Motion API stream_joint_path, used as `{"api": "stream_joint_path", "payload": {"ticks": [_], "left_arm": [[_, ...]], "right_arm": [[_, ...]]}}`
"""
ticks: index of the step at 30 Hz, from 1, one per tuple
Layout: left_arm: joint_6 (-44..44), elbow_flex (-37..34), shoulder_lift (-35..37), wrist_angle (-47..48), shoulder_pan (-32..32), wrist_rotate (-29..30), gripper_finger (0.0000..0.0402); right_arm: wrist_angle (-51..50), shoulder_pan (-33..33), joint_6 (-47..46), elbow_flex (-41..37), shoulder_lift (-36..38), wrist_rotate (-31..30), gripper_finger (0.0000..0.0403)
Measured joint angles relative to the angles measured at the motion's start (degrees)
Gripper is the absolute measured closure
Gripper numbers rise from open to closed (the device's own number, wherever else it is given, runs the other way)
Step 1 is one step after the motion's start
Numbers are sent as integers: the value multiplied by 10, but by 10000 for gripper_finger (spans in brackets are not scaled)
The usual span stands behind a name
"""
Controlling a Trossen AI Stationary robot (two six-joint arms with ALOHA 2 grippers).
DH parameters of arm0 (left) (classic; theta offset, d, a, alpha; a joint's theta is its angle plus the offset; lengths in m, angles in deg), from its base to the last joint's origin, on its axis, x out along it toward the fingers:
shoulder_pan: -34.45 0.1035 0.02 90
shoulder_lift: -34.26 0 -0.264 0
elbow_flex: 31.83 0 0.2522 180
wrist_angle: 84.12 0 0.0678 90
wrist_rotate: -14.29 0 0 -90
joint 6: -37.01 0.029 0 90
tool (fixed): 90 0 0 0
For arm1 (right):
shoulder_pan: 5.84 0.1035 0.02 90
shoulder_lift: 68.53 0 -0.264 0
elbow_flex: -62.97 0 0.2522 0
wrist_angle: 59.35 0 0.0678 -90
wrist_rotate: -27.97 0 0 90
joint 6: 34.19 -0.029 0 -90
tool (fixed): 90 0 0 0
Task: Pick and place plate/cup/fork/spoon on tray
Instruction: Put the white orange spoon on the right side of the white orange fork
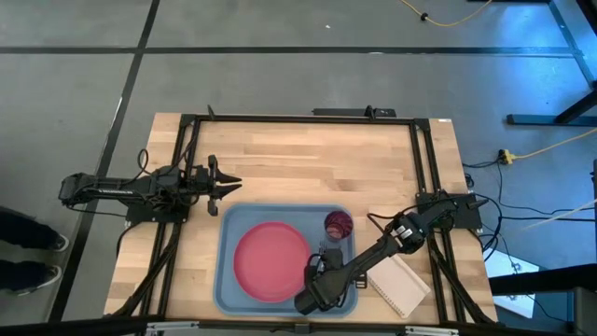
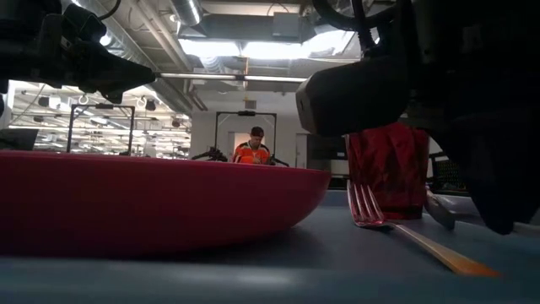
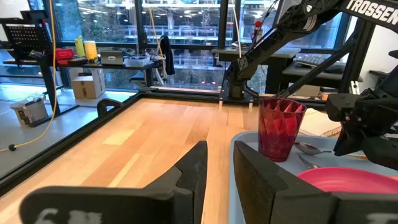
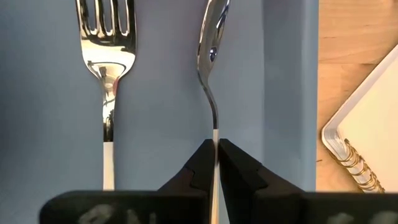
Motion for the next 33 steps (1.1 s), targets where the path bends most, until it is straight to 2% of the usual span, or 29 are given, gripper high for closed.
{"api": "stream_joint_path", "payload": {"ticks": [7, 14, 29, 33], "left_arm": [[0, 0, 0, 0, 0, 0, 331], [0, 0, 0, 0, 0, 0, 331], [0, 0, 0, 0, 0, 0, 331], [0, 0, 0, 0, 0, 0, 331]], "right_arm": [[6, 0, 0, 0, 0, 0, 373], [7, 0, -1, 0, -1, 0, 337], [6, 0, -1, 0, -1, 0, 334], [10, 1, 0, 9, -1, -18, 334]]}}
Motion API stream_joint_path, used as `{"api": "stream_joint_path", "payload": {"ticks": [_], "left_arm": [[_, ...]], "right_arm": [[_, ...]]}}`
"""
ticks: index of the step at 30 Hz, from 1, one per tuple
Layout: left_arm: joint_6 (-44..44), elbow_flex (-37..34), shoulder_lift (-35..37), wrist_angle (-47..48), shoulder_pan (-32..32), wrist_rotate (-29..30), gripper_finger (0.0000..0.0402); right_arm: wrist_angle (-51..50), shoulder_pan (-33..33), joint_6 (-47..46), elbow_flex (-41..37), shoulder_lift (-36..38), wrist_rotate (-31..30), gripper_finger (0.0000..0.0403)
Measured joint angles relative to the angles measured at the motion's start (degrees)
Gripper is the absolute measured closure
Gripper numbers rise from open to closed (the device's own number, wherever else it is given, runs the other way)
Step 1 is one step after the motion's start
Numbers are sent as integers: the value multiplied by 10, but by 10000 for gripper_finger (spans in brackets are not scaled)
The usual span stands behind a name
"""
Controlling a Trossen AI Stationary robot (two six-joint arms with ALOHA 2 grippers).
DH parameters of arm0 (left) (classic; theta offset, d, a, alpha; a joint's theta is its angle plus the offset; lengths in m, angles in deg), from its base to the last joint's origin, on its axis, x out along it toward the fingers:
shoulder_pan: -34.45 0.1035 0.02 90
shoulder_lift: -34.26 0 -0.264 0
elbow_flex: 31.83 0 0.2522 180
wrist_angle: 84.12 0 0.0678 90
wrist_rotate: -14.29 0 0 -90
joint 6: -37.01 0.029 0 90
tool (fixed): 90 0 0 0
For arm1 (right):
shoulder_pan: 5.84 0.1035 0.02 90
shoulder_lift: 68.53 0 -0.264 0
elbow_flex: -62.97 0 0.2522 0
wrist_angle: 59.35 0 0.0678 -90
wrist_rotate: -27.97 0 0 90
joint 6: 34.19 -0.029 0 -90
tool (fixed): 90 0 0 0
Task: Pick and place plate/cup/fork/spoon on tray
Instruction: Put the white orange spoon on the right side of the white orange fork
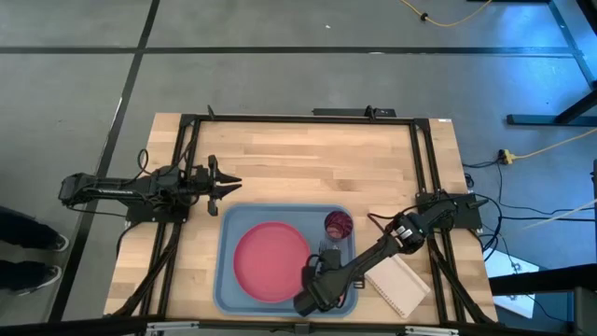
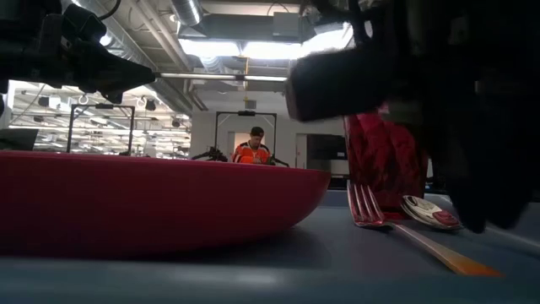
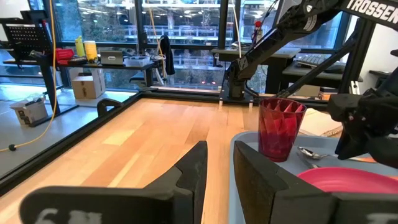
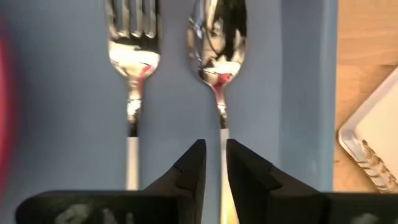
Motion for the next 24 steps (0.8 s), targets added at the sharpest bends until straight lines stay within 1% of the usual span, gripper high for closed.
{"api": "stream_joint_path", "payload": {"ticks": [2, 6, 16, 24], "left_arm": [[0, 0, 0, 0, 0, 0, 331], [0, 0, 0, 0, 0, 0, 331], [0, 0, 0, 0, 0, 0, 331], [0, 0, 0, 0, 0, 0, 331]], "right_arm": [[-1, 1, 0, 6, 0, -12, 334], [-13, 6, -2, 15, 0, -12, 334], [-20, 28, -47, 15, 0, 5, 334], [-20, 31, -51, -9, 1, 19, 334]]}}
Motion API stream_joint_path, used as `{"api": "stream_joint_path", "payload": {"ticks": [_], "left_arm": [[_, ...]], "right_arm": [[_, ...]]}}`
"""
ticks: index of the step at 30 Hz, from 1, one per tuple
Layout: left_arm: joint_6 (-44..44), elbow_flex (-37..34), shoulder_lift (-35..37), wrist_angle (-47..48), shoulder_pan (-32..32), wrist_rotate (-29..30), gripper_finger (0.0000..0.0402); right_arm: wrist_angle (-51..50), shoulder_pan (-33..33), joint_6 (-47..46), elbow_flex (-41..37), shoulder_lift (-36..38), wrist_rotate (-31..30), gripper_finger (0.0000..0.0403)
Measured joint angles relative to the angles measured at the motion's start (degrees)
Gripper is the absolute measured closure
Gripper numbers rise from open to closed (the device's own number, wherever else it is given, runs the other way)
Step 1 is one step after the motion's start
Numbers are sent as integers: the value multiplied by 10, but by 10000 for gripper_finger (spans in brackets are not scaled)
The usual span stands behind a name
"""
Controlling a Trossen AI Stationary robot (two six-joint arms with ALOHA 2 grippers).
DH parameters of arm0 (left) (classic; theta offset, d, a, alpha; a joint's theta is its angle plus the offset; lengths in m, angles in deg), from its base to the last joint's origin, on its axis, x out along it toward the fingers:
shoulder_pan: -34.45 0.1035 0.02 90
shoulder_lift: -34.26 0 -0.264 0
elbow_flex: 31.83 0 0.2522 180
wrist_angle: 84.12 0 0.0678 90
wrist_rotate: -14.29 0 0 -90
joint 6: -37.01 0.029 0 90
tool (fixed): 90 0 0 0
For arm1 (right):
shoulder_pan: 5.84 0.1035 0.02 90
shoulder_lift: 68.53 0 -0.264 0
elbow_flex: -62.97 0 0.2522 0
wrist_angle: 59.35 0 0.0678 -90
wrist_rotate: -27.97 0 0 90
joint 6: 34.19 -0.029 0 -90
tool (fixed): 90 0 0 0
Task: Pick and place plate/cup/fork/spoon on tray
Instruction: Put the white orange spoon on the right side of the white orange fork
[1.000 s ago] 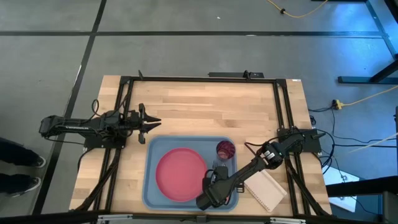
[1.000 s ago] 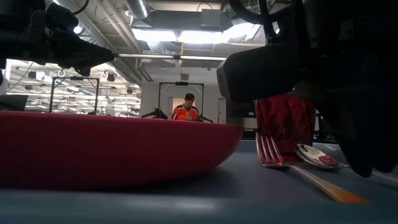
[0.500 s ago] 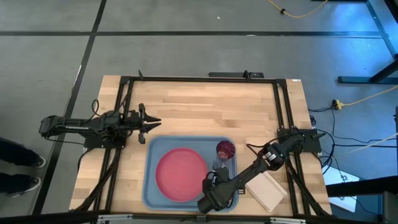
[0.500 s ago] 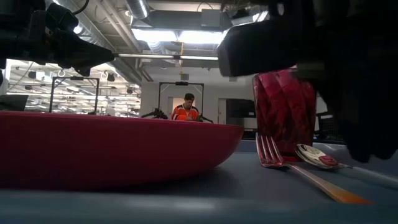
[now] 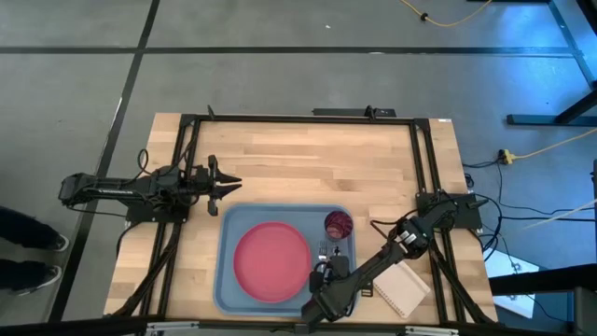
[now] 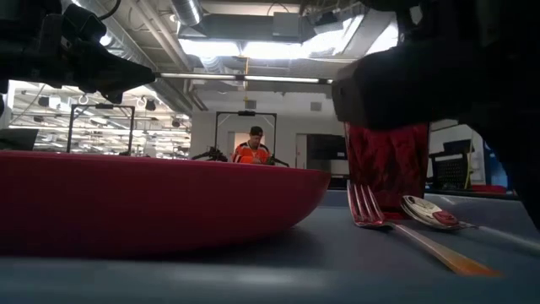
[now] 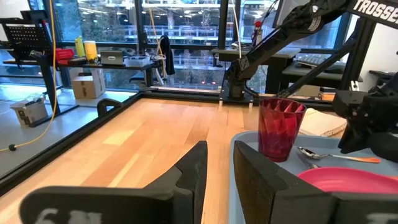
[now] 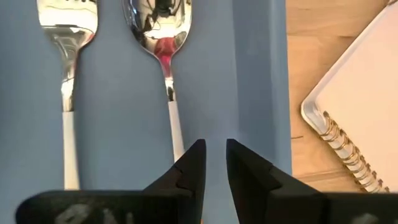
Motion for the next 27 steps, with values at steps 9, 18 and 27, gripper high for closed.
{"api": "stream_joint_path", "payload": {"ticks": [9, 18, 27], "left_arm": [[0, 0, 0, 0, 0, 0, 331], [0, 0, 0, 0, 0, 0, 331], [0, 0, 0, 0, 0, 0, 331]], "right_arm": [[1, 0, 2, 0, 0, -1, 334], [11, 0, 5, 0, 0, -15, 334], [20, 0, 4, 0, 0, -16, 334]]}}
